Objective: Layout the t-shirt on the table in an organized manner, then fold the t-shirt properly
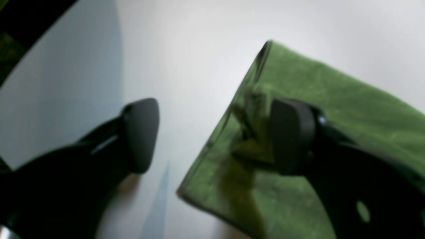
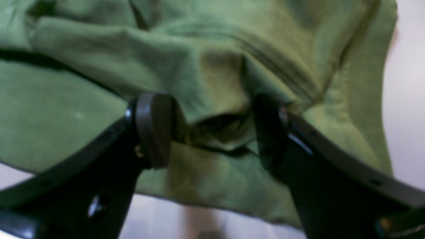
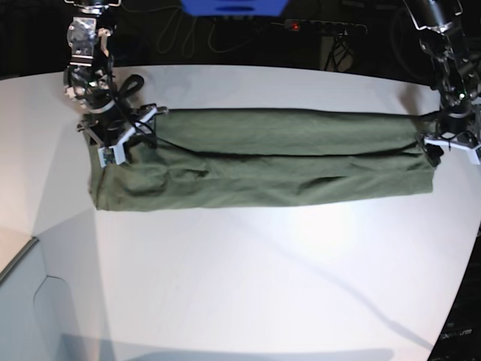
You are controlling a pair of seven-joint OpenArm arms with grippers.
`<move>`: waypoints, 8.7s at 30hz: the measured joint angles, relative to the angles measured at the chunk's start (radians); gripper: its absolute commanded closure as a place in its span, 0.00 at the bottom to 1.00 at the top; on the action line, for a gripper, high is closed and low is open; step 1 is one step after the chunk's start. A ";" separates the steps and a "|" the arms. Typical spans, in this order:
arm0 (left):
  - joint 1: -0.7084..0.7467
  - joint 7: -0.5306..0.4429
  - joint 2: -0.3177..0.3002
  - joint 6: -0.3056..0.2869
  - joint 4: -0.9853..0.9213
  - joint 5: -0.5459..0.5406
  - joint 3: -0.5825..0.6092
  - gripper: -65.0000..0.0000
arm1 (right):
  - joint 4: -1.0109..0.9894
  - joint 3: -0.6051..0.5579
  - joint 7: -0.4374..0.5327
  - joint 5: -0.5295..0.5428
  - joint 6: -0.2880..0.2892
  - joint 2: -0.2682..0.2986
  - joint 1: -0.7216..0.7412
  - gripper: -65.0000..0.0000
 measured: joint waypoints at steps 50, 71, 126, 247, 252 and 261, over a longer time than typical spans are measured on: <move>-0.037 0.100 0.082 -0.176 0.225 0.014 0.003 1.00 | -0.006 -0.004 -0.001 0.000 0.000 0.000 0.017 0.40; 0.051 0.095 0.292 -0.178 0.351 0.392 0.717 1.00 | -0.006 -0.004 -0.004 0.000 0.000 -0.002 0.011 0.40; -0.061 0.101 0.355 -0.179 0.134 0.314 0.840 0.34 | -0.087 0.168 -0.015 0.005 0.000 0.000 0.115 0.40; 0.209 0.101 -0.088 -0.178 0.333 -0.137 0.419 0.34 | -0.172 -0.776 -0.009 -0.001 0.034 -0.156 0.372 1.00; 0.246 0.098 -0.093 -0.179 0.333 -0.139 0.336 0.34 | -0.174 -0.821 -0.008 -0.001 0.034 -0.161 0.372 1.00; 0.250 0.102 -0.089 -0.180 0.329 -0.140 0.318 0.34 | -0.298 -0.814 -0.008 -0.001 0.034 -0.167 0.437 0.97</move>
